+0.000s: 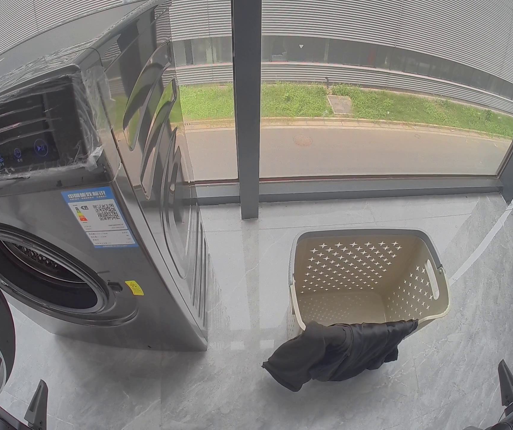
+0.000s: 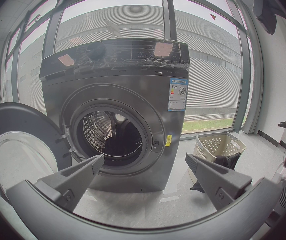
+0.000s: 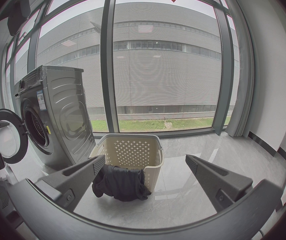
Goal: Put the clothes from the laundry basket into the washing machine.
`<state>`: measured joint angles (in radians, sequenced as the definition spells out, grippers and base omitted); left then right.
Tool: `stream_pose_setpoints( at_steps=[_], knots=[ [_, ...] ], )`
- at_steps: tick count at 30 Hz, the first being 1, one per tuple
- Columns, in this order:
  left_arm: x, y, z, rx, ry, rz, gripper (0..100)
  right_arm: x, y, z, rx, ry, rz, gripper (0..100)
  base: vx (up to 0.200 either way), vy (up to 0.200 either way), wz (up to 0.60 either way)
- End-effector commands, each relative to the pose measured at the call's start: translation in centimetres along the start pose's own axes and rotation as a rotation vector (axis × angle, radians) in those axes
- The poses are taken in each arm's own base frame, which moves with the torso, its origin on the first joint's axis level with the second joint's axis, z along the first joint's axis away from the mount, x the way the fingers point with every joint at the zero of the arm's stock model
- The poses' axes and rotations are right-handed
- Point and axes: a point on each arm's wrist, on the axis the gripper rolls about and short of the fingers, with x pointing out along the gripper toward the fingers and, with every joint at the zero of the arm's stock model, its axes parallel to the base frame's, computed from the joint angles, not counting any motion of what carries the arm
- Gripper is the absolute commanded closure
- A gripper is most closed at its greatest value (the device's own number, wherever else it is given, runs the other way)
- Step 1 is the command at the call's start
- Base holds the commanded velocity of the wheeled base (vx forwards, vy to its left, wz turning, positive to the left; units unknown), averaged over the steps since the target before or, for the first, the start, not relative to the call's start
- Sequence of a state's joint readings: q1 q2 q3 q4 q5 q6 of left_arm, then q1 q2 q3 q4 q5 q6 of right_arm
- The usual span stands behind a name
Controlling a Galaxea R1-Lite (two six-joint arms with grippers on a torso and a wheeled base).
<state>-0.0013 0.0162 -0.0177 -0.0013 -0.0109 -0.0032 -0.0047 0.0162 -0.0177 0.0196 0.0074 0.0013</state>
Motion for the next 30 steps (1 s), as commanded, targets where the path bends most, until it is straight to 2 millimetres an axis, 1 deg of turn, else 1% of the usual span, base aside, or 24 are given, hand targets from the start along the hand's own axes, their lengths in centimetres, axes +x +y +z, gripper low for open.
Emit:
stream_pose_setpoints(
  at_steps=[1,27,30],
  knots=[
    [0.03,0.0,-0.52,0.002,0.004,0.0,0,0.05,0.0,-0.29,0.0,0.006,0.0,0,0.0,-0.2,0.0],
    [0.03,0.01,-0.52,-0.001,0.004,0.001,0,0.05,0.0,-0.27,0.0,0.005,0.0,0,0.0,-0.2,0.0],
    [0.03,0.01,-0.52,-0.005,0.004,0.001,0,0.05,0.0,-0.29,0.0,0.006,-0.001,0,0.0,0.0,0.0]
  ],
)
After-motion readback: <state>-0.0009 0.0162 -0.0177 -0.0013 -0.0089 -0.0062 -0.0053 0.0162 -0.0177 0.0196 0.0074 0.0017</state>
